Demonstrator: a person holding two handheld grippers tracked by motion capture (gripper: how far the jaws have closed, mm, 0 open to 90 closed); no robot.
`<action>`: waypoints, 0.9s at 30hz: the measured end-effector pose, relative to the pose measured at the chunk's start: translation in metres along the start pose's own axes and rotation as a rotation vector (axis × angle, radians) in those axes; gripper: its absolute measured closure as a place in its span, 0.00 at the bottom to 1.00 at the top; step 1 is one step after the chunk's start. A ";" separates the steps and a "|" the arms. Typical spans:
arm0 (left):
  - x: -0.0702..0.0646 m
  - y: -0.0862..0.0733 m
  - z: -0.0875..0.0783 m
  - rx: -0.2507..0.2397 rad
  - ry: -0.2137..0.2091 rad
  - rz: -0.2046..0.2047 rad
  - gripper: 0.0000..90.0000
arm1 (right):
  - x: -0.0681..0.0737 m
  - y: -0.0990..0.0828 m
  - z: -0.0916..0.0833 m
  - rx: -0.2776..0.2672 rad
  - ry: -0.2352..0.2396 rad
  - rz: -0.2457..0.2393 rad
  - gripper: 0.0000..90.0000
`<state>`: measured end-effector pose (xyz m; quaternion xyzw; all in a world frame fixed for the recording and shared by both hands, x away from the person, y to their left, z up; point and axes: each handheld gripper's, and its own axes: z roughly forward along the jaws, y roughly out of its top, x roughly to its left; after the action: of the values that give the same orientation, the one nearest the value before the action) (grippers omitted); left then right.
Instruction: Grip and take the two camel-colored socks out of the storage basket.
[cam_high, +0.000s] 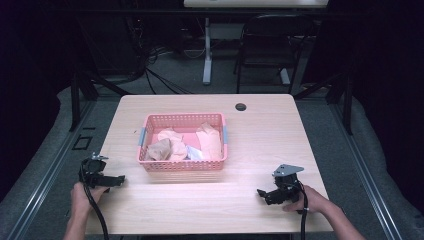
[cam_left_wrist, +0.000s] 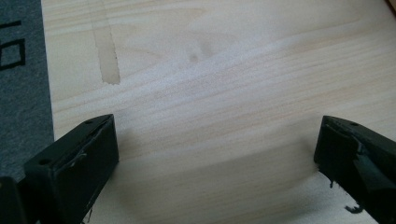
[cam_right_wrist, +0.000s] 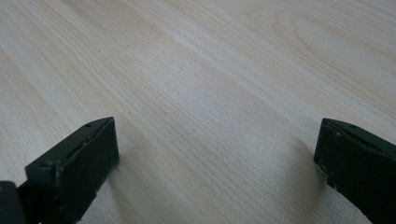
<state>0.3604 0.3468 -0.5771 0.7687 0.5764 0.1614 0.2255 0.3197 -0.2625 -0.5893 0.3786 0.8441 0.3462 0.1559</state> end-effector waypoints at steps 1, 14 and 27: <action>0.000 0.001 0.000 0.002 0.001 -0.004 0.00 | 0.000 0.000 0.001 -0.002 0.003 -0.004 0.00; -0.001 0.004 0.000 0.036 0.010 -0.023 0.00 | 0.001 0.001 0.001 -0.005 -0.002 0.004 0.00; 0.006 0.019 -0.025 0.055 0.008 -0.064 0.00 | 0.001 0.001 0.001 -0.005 -0.001 0.003 0.00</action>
<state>0.3645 0.3523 -0.5458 0.7550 0.6059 0.1411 0.2071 0.3207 -0.2608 -0.5895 0.3797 0.8426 0.3483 0.1565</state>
